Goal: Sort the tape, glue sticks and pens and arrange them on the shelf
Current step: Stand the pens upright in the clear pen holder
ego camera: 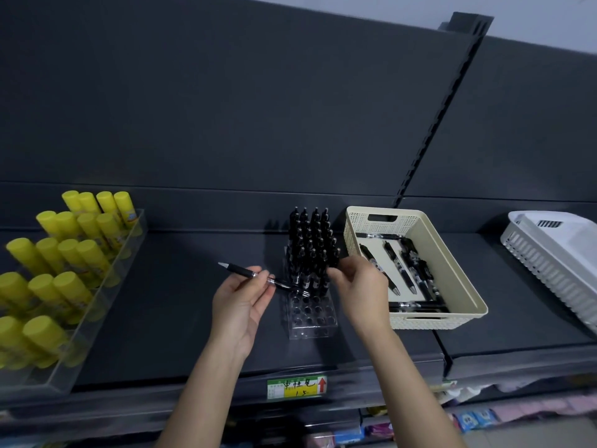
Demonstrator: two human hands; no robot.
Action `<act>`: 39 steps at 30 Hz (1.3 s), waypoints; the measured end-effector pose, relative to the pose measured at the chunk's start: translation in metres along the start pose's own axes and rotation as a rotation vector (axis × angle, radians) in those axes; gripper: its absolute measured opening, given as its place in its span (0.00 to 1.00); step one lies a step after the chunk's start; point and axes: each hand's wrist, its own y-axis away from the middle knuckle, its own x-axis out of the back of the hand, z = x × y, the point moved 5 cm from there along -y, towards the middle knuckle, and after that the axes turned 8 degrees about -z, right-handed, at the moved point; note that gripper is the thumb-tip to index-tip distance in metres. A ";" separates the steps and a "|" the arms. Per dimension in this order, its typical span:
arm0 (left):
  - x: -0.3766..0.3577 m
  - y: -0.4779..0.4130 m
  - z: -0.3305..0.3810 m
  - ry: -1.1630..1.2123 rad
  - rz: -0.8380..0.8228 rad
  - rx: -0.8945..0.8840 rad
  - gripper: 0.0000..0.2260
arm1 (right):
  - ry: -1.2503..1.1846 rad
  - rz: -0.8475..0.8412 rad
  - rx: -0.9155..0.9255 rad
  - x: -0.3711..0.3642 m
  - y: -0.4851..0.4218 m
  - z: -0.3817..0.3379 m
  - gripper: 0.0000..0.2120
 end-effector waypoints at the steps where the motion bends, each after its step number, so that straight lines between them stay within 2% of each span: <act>1: 0.000 0.000 0.000 0.012 -0.007 0.001 0.06 | -0.046 0.021 -0.021 0.003 0.003 0.002 0.06; 3: -0.002 0.000 0.001 0.052 -0.022 0.004 0.06 | -0.154 -0.039 -0.085 0.002 0.007 0.004 0.05; 6: -0.006 -0.001 -0.001 0.118 -0.052 0.005 0.06 | -0.515 -0.415 -0.230 -0.020 0.017 -0.001 0.05; 7: -0.008 -0.001 -0.002 0.126 -0.072 0.007 0.06 | -0.660 -0.493 -0.255 -0.026 0.021 -0.006 0.04; 9: -0.013 -0.001 -0.006 0.116 -0.125 0.033 0.05 | -0.878 -0.504 -0.255 -0.031 0.025 -0.014 0.03; 12: -0.014 -0.001 -0.011 0.093 -0.179 0.121 0.06 | -1.019 -0.369 -0.204 -0.031 0.026 -0.022 0.03; 15: -0.004 -0.001 -0.014 -0.027 -0.146 0.159 0.10 | -0.984 -0.231 -0.134 -0.021 0.024 -0.029 0.04; 19: 0.009 -0.002 -0.013 -0.742 -0.047 0.065 0.14 | -0.991 -0.078 -0.035 0.008 0.011 -0.035 0.04; 21: 0.004 -0.004 -0.019 -0.970 -0.111 0.049 0.21 | -0.935 -0.056 0.017 0.019 0.007 -0.038 0.02; 23: -0.001 -0.006 -0.030 -1.119 -0.207 0.032 0.29 | -0.814 -0.029 0.054 0.025 0.004 -0.037 0.06; 26: -0.005 -0.007 -0.043 -1.158 -0.309 0.006 0.31 | -0.614 0.012 0.081 0.026 0.004 -0.033 0.11; 29: -0.002 -0.008 -0.048 -1.114 -0.326 0.040 0.34 | -0.452 0.012 0.108 0.020 0.006 -0.029 0.12; 35: -0.003 -0.003 -0.047 -1.102 -0.366 -0.028 0.32 | -0.299 -0.046 0.166 0.000 0.007 -0.034 0.04; 39: 0.000 -0.002 -0.049 -1.085 -0.381 -0.032 0.31 | -0.267 -0.025 0.202 -0.002 0.005 -0.038 0.03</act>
